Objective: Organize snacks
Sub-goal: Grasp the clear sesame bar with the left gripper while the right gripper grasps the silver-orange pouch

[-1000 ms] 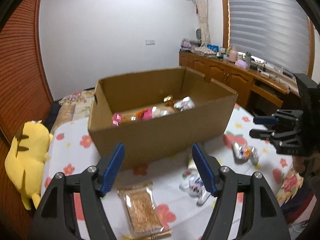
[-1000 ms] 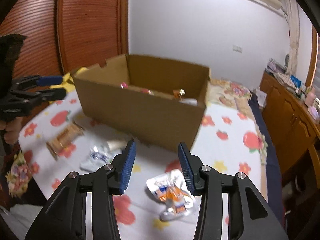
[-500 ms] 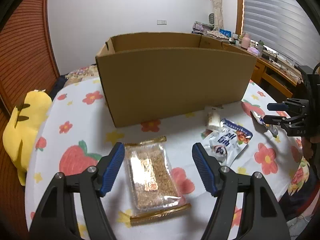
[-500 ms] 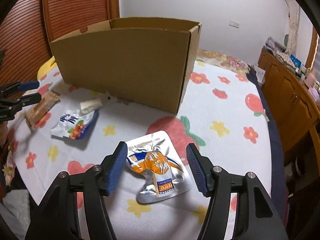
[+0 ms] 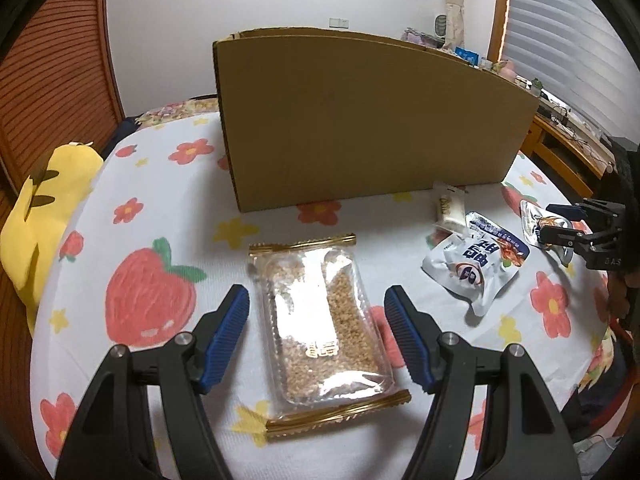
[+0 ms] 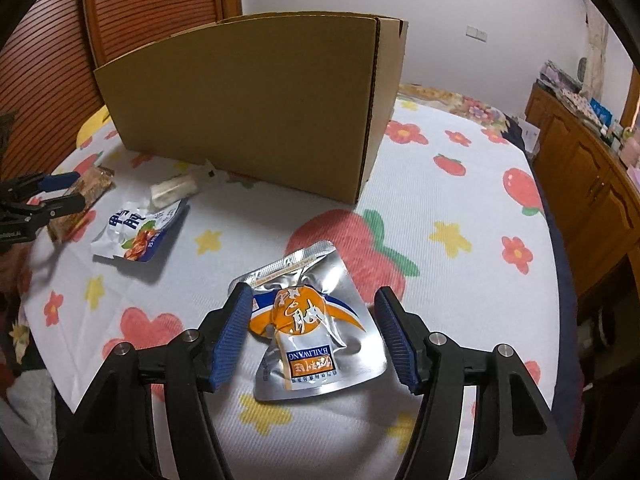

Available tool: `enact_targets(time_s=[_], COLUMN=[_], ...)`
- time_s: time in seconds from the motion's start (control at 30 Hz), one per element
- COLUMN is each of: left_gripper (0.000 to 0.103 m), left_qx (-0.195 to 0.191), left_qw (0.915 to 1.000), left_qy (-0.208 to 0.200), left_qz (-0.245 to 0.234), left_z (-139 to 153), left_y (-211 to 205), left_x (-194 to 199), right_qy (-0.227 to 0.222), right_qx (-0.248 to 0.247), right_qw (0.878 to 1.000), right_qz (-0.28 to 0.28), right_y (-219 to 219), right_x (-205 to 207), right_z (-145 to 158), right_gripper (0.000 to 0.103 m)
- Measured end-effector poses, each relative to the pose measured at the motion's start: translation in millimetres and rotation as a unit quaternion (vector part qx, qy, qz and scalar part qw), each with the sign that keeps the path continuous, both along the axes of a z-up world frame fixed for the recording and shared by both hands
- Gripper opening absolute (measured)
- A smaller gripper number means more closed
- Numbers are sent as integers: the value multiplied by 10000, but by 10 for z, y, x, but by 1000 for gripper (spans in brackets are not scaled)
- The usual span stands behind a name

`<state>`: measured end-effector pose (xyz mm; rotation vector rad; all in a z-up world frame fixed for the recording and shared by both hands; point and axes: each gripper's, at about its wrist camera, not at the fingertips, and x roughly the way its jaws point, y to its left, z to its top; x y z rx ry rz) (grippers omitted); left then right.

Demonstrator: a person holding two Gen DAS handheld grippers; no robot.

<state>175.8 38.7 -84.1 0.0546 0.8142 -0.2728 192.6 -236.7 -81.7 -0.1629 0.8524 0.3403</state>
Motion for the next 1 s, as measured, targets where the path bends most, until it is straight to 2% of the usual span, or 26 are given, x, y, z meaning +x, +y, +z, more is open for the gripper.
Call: enact_targets(time_s=[0.33, 0.6, 0.87, 1.0], left_gripper=[71, 71, 71, 72], left_qx=[-34, -25, -6, 213], left_qw=[9998, 9998, 9999, 9996], left_qy=[197, 156, 145, 152], left_qz=[50, 78, 83, 42], left_z=[-70, -76, -77, -83], left_y=[18, 15, 19, -38], left_x=[56, 54, 45, 45], right_qy=[18, 37, 42, 66], right_qx=[177, 224, 19, -133], right_qw=[9998, 9997, 9999, 9998], right_qz=[38, 34, 101, 135], right_y=[-25, -33, 28, 63], right_x=[0, 9, -1, -19], right_z=[-23, -27, -42, -56], right_gripper=[66, 67, 70, 72])
